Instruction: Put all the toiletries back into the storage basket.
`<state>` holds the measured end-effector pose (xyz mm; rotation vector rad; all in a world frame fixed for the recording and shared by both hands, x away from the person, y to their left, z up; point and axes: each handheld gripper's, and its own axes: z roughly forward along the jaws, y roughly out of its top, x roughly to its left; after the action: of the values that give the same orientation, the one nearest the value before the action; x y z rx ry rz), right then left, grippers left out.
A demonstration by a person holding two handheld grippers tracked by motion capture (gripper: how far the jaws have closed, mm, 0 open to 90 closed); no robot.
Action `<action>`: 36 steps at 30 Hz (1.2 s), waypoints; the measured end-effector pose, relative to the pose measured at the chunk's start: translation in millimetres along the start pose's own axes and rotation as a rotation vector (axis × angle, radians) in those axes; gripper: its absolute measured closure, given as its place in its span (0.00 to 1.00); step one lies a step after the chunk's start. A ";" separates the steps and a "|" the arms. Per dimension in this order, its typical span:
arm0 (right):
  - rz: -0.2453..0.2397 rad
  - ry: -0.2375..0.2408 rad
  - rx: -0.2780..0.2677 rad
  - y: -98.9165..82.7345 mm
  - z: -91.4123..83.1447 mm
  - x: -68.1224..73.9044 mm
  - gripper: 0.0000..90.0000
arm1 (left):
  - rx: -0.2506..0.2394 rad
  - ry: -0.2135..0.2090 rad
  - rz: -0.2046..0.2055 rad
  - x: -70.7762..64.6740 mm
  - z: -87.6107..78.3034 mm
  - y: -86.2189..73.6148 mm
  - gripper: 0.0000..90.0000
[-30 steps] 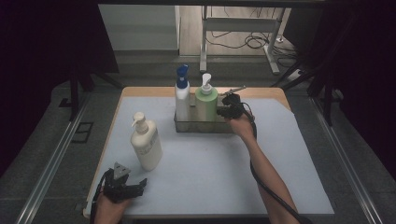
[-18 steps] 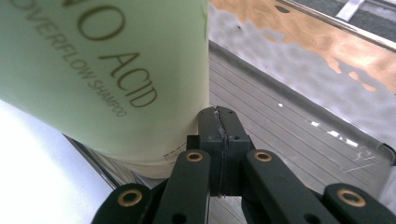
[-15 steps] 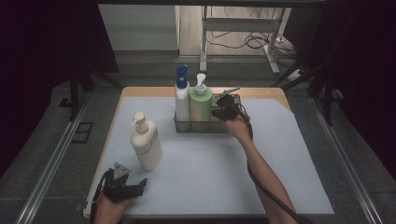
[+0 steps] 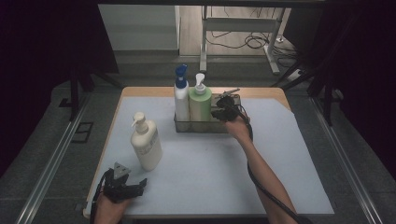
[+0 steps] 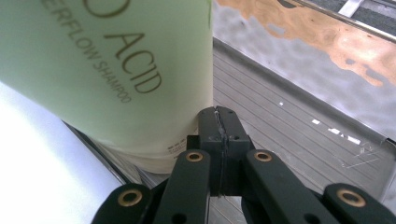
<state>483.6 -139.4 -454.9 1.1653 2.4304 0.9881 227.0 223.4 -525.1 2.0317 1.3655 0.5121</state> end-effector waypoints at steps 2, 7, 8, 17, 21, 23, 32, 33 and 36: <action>-0.006 0.001 -0.004 -0.6 -1.1 -0.6 0.98 | 0.001 0.001 0.001 0.1 -0.1 0.0 0.12; 0.001 0.017 -0.023 -3.2 -6.9 -4.1 0.93 | 0.000 0.001 0.001 0.0 -0.1 -0.1 0.12; -0.002 0.017 -0.026 -3.2 -8.5 -3.6 0.93 | 0.000 0.001 0.001 0.0 -0.1 -0.1 0.12; -0.038 0.012 -0.046 -5.4 -23.1 0.6 0.84 | -0.001 0.001 0.001 -0.1 0.0 -0.1 0.12; -0.044 0.008 -0.053 -7.2 -30.3 1.9 0.77 | 0.000 0.001 0.001 0.0 -0.1 -0.1 0.12; -0.048 0.010 -0.057 -7.7 -34.3 2.6 0.72 | 0.000 0.001 0.001 0.0 -0.1 -0.1 0.12; -0.080 0.006 -0.060 -13.8 -50.6 9.4 0.48 | -0.001 0.001 0.001 -0.1 0.0 -0.2 0.12; -0.081 0.011 -0.056 -14.7 -52.1 10.3 0.45 | -0.001 0.001 0.001 -0.1 0.0 -0.2 0.12; -0.096 0.009 -0.055 -17.5 -56.2 13.9 0.38 | -0.001 0.000 0.001 0.0 0.0 -0.1 0.12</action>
<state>436.4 -162.6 -425.1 1.0186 2.4249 1.0257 226.9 223.4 -525.2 2.0316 1.3645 0.5135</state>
